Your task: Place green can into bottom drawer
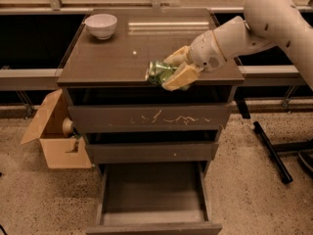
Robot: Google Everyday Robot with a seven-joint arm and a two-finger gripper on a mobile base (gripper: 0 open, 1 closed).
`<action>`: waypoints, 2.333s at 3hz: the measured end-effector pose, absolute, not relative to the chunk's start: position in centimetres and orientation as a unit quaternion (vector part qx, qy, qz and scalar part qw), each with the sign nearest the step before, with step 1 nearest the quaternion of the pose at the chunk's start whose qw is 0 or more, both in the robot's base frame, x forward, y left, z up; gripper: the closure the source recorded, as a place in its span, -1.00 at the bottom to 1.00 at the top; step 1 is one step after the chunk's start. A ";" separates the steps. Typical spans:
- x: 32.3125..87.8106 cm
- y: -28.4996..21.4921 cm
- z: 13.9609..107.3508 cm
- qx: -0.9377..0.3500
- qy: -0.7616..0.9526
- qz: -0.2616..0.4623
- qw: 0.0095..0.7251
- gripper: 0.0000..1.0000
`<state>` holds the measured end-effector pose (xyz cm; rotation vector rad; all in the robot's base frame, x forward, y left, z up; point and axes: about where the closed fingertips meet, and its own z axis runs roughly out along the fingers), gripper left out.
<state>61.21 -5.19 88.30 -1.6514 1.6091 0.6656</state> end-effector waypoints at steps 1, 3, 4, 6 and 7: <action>58.1 -4.5 84.4 -0.648 0.635 0.265 0.327 1.00; 51.9 -4.3 73.2 -0.605 0.683 0.296 0.284 1.00; 50.3 -4.3 67.0 -0.565 0.697 0.335 0.288 1.00; 50.0 -4.2 65.5 -0.570 0.703 0.327 0.273 1.00; 49.0 -5.0 60.3 -0.577 0.713 0.320 0.236 1.00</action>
Offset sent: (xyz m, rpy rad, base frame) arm -0.1190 0.0109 -0.1645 -0.0548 0.2331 -0.0668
